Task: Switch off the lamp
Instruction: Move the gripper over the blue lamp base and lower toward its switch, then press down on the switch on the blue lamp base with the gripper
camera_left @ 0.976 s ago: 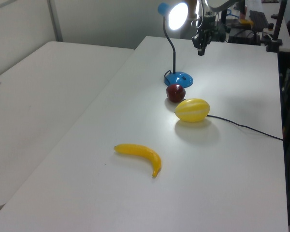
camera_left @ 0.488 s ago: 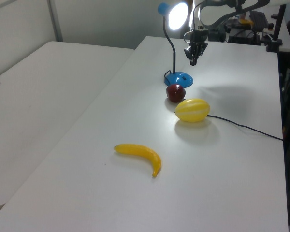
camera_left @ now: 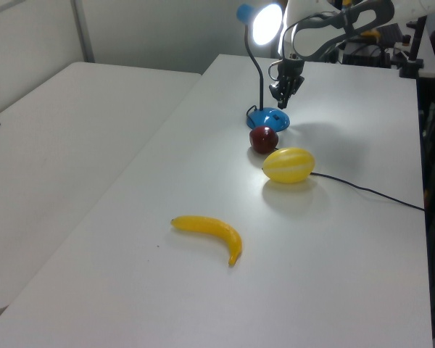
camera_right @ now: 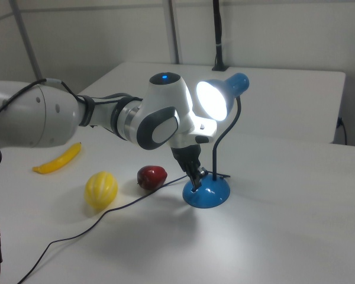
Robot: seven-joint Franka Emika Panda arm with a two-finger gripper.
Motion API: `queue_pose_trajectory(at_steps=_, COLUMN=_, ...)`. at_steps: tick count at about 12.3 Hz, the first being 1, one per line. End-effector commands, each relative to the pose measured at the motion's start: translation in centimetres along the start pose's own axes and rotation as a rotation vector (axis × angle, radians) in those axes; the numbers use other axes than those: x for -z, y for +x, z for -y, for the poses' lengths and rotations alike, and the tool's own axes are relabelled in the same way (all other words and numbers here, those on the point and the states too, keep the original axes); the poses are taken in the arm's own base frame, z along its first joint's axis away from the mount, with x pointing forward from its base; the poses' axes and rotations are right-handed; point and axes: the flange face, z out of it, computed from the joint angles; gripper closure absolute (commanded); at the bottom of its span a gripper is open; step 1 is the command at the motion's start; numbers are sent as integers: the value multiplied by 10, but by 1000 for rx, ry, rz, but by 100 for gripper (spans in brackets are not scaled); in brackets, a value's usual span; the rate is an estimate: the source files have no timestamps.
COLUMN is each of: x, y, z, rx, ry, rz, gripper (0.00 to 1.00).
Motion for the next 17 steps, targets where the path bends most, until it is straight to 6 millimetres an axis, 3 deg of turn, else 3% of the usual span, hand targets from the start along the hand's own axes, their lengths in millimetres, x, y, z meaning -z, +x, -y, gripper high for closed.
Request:
queue_pose_trajectory(at_steps=1, x=-2, y=-4, z=12, rx=-2, ry=6, rz=-16, gripper=88)
queue_pose_trajectory(at_steps=3, x=-11, y=-5, z=23, rx=-2, ry=9, rz=-26, gripper=87)
queue_pose_trajectory(at_steps=9, x=-20, y=-8, z=25, rx=-3, ry=-1, rz=-15, gripper=86)
queue_pose_trajectory(at_steps=12, x=-43, y=-24, z=22, rx=2, ry=-16, rz=35, gripper=87)
queue_pose_trajectory(at_steps=17, x=-39, y=-26, z=21, rx=0, ry=-18, rz=46, gripper=86)
